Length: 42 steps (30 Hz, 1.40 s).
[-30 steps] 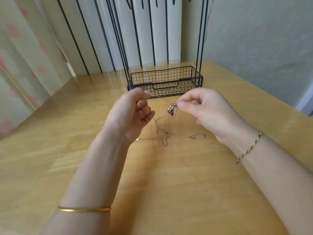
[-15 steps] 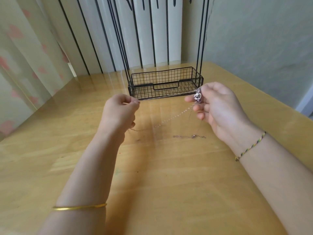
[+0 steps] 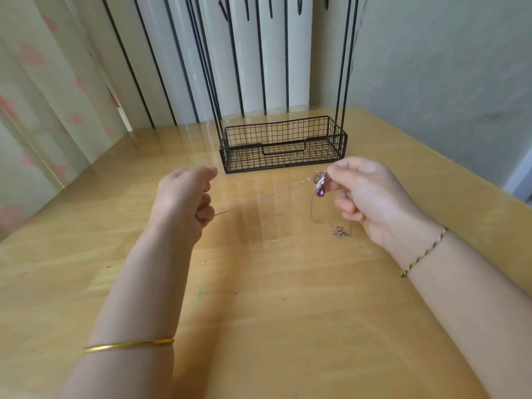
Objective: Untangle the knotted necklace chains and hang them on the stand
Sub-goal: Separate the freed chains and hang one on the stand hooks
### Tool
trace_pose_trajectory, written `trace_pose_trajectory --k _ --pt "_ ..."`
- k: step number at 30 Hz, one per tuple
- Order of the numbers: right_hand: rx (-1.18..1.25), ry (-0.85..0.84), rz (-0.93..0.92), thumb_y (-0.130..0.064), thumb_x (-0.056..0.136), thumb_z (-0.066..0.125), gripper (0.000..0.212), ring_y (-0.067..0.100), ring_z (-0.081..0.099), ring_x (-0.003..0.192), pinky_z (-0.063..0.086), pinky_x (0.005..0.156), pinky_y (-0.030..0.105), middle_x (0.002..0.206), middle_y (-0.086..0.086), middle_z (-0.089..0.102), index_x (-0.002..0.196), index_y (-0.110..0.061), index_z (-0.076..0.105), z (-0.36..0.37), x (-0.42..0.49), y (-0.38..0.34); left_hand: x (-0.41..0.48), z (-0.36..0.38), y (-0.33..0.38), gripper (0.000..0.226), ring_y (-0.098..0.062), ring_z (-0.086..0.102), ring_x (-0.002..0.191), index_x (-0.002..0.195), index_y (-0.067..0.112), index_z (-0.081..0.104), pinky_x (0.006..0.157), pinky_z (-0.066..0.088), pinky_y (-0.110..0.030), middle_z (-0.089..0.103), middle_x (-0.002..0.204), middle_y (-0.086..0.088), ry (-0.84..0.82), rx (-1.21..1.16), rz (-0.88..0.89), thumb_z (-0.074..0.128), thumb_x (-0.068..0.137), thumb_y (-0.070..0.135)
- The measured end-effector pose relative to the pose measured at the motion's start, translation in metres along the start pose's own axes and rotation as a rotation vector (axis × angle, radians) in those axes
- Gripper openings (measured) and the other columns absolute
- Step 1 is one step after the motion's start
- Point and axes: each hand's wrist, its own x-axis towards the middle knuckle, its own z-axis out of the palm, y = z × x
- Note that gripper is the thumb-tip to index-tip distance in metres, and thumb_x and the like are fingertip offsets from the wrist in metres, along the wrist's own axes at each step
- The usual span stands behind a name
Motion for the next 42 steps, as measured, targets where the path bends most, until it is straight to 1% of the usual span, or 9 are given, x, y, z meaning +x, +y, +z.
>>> trace_pose_trajectory --k 4,6,8,12,14,17,23,34,42 --pt "0.005 -0.145 -0.045 -0.013 0.096 0.049 0.016 0.008 0.032 0.039 0.024 0.033 0.016 0.076 0.008 0.062 0.083 -0.009 0.057 0.004 -0.004 0.000 -0.005 0.011 -0.006 0.016 -0.018 0.050 0.066 0.086 0.013 0.062 0.061 0.049 -0.029 0.056 0.078 -0.003 -0.021 0.527 0.183 0.049 0.086 0.004" --pt "-0.009 -0.186 -0.082 -0.013 0.095 0.050 0.015 0.008 0.032 0.039 0.024 0.035 0.016 0.077 0.009 0.063 0.085 -0.007 0.059 0.006 -0.006 -0.002 -0.010 0.017 -0.009 0.023 -0.026 0.055 0.099 0.096 0.018 0.066 0.093 0.043 -0.036 0.063 0.101 -0.005 -0.030 0.798 0.280 0.049 0.084 0.008" --pt "-0.014 -0.205 -0.114 -0.013 0.094 0.052 0.013 0.007 0.032 0.039 0.024 0.035 0.017 0.078 0.010 0.064 0.089 -0.004 0.061 0.006 -0.008 -0.003 -0.021 0.023 -0.006 0.027 -0.025 0.046 0.119 0.100 0.025 0.067 0.100 0.035 -0.036 0.059 0.117 0.001 -0.036 0.910 0.431 0.051 0.083 0.011" --pt "0.016 -0.174 -0.158 -0.012 0.090 0.058 0.009 0.006 0.031 0.036 0.025 0.035 0.015 0.071 0.005 0.064 0.087 -0.005 0.063 0.008 -0.010 -0.005 -0.041 0.029 0.008 0.017 -0.011 0.065 0.092 0.097 0.018 0.066 0.086 0.052 -0.032 0.070 0.099 0.003 -0.500 0.389 0.386 0.065 0.084 0.008" --pt "0.025 -0.136 -0.170 -0.012 0.088 0.061 0.008 0.005 0.031 0.035 0.025 0.035 0.014 0.064 0.002 0.063 0.083 -0.006 0.063 0.008 -0.011 -0.005 -0.045 0.031 0.008 0.028 -0.011 0.064 0.086 0.102 0.014 0.060 0.081 0.052 -0.029 0.066 0.096 0.001 -0.592 0.370 0.398 0.074 0.077 0.014" --pt "0.013 -0.121 -0.192 -0.011 0.087 0.063 0.007 0.005 0.033 0.035 0.026 0.035 0.014 0.064 0.002 0.064 0.081 -0.007 0.063 0.008 -0.012 -0.006 -0.047 0.038 0.002 0.040 -0.009 0.058 0.080 0.098 0.014 0.051 0.064 0.051 -0.023 0.059 0.092 0.002 -0.535 0.523 0.499 0.080 0.070 0.016" --pt "-0.019 -0.116 -0.253 -0.010 0.088 0.061 0.007 0.003 0.034 0.035 0.029 0.037 0.014 0.069 0.004 0.070 0.083 -0.006 0.063 0.008 -0.015 -0.008 -0.041 0.039 -0.001 0.020 -0.006 0.062 0.071 0.087 0.015 0.056 0.054 0.045 -0.013 0.063 0.088 0.004 -0.431 0.543 0.555 0.074 0.078 0.012" --pt "-0.033 -0.080 -0.271 -0.012 0.090 0.058 0.008 0.000 0.039 0.035 0.030 0.038 0.013 0.071 0.004 0.071 0.085 -0.009 0.063 0.008 -0.013 -0.007 -0.036 0.040 -0.005 0.027 -0.010 0.047 0.063 0.080 0.022 0.053 0.057 0.040 -0.019 0.052 0.075 0.004 -0.390 0.517 0.624 0.072 0.076 0.004" --pt "-0.052 -0.052 -0.261 -0.015 0.091 0.058 0.010 0.000 0.040 0.035 0.031 0.038 0.013 0.074 0.004 0.072 0.083 -0.012 0.063 0.008 -0.012 -0.005 -0.040 0.040 -0.003 0.029 -0.012 0.051 0.064 0.090 0.025 0.050 0.051 0.041 -0.019 0.054 0.091 0.005 -0.324 0.569 0.646 0.068 0.078 0.007"
